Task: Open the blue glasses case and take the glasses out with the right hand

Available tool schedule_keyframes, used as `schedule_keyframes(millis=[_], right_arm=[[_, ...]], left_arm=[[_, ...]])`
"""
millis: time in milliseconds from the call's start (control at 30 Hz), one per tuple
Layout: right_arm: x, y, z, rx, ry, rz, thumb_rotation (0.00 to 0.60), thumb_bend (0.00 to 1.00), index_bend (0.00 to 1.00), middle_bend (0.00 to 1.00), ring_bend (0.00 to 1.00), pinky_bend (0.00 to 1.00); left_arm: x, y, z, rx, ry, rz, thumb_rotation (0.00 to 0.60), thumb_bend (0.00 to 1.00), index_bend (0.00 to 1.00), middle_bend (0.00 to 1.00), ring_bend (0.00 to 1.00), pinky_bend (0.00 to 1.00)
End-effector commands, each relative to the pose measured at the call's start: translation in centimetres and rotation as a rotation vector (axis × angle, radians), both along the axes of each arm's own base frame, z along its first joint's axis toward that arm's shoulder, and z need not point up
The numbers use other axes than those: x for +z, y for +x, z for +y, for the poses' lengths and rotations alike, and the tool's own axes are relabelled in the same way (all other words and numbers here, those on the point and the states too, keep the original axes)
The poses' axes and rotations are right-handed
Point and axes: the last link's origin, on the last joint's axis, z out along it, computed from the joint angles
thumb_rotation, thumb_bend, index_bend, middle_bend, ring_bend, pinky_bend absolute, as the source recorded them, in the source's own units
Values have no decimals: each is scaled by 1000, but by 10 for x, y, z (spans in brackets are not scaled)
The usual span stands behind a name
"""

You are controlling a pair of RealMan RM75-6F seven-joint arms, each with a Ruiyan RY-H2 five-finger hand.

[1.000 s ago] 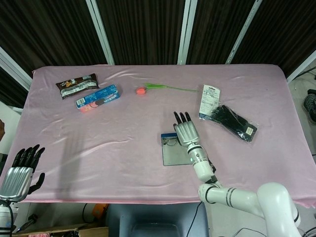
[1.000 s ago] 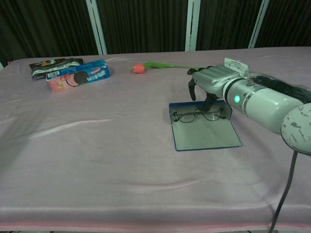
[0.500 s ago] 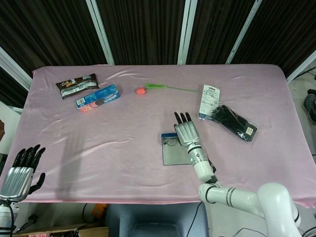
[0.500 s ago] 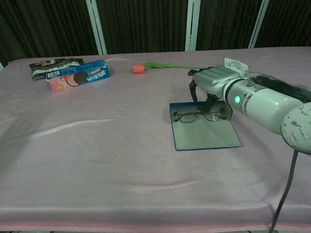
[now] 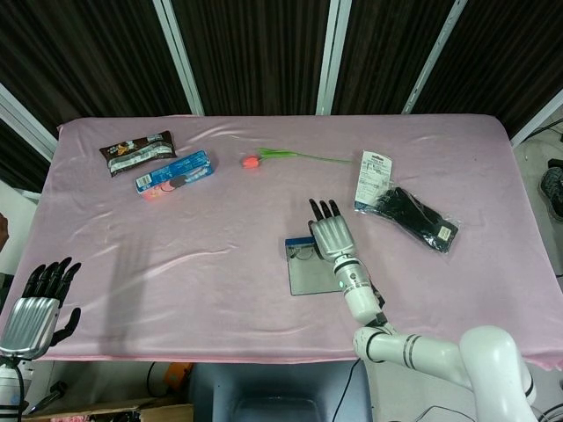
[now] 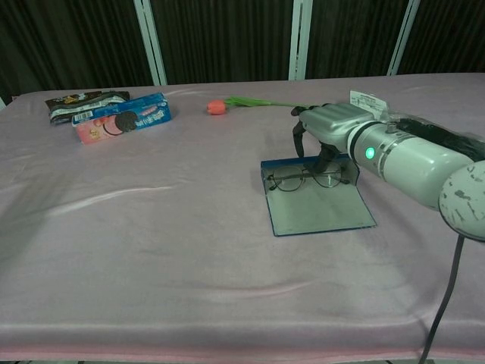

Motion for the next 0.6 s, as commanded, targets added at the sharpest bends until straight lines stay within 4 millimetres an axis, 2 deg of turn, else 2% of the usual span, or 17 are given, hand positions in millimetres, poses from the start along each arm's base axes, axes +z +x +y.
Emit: schedule_keyframes(millis=[33, 233, 600], right_arm=[[3, 1, -1, 20, -31, -43, 600, 536, 700, 55, 0, 0], [7, -2, 1, 106, -111, -69, 600, 536, 701, 61, 0, 0], [1, -14, 11, 239, -208, -33, 600, 536, 701, 68, 0, 0]], left_arm=[[0, 0, 0, -1, 0, 0, 600, 413, 0, 0, 0, 7], [0, 0, 0, -2, 2, -1, 600, 413, 0, 0, 0, 7], [0, 0, 0, -2, -1, -3, 600, 413, 0, 0, 0, 7]])
